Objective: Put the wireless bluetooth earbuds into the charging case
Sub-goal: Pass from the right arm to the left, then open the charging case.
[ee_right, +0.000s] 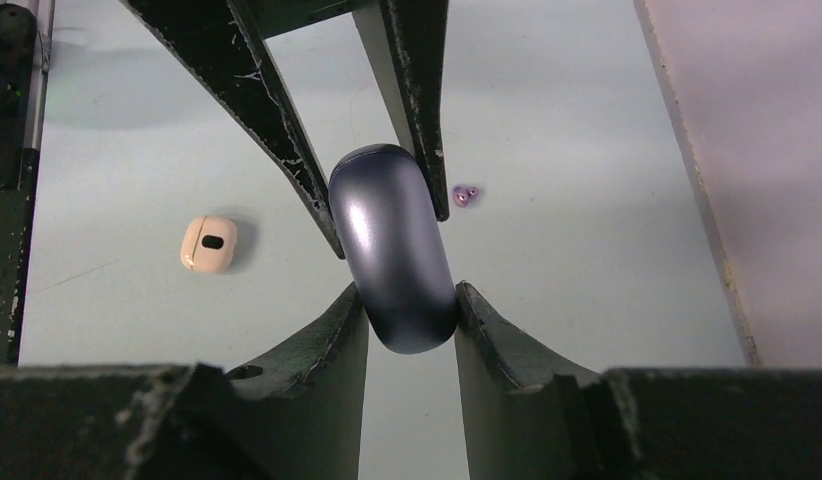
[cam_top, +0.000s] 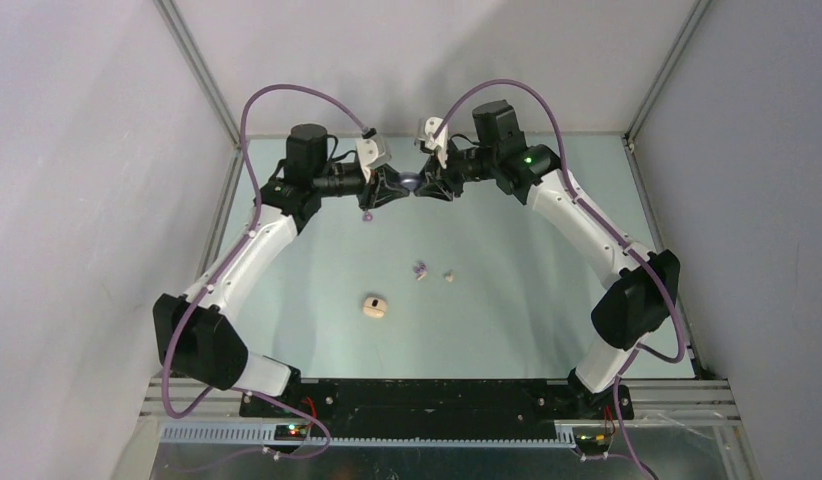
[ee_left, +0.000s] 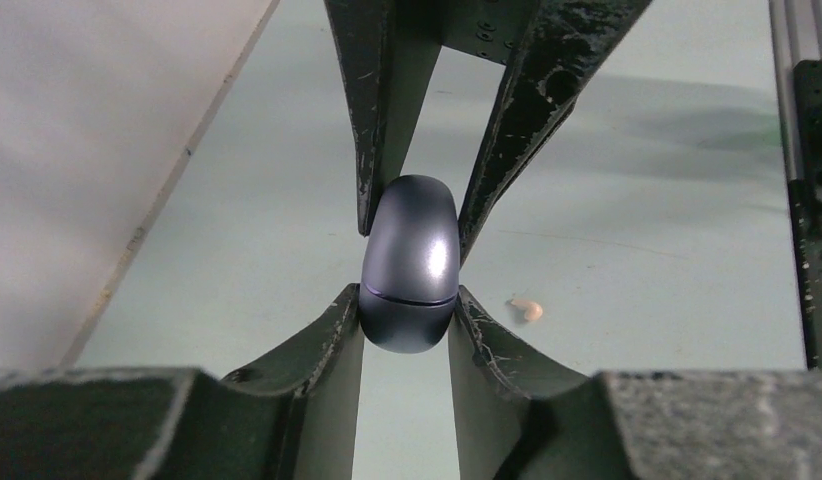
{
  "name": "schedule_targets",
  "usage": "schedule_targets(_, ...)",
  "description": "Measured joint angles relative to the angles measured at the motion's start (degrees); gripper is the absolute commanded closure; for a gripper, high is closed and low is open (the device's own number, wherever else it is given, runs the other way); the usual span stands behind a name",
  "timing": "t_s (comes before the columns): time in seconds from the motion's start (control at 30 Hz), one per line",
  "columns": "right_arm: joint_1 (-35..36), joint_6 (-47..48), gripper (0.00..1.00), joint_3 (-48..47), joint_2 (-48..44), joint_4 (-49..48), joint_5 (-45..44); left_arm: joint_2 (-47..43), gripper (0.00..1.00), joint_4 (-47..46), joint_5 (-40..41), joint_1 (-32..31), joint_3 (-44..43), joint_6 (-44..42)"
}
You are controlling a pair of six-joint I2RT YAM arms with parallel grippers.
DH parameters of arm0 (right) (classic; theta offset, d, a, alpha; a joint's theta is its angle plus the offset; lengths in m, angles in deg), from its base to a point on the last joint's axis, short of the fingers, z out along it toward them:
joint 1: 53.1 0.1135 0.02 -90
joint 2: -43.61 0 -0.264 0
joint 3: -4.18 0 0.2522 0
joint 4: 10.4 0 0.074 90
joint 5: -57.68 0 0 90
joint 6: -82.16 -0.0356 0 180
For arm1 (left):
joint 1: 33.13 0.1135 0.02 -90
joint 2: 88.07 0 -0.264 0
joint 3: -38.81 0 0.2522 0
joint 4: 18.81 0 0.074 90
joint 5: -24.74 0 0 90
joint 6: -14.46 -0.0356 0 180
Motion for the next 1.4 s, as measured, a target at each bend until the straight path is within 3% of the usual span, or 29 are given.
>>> schedule_targets(0.1,0.0,-0.2,0.73,0.0,0.0,-0.1,-0.4,0.8,0.85,0.1,-0.5,0.2,-0.6,1.0)
schedule_targets(0.13,-0.1,-0.3,0.64,0.0,0.0,-0.1,-0.6,1.0,0.91,0.0,-0.7,0.3,-0.7,1.2)
schedule_targets(0.2,-0.1,-0.3,0.5,0.0,0.0,0.0,-0.7,1.2,0.97,0.0,-1.1,0.5,-0.7,1.7)
schedule_targets(0.3,-0.1,-0.8,0.4,0.0,0.0,0.2,-0.1,1.3,1.0,0.0,-1.1,0.6,-0.7,2.1)
schedule_targets(0.83,-1.5,-6.4,0.43,-0.8,0.1,-0.6,1.6,1.4,1.0,3.1,-1.7,0.9,-0.7,-6.6)
schedule_targets(1.4,-4.4,-14.9,0.46,-1.1,0.3,-7.6,-3.5,1.6,1.0,3.3,-1.7,1.4,-0.7,-7.5)
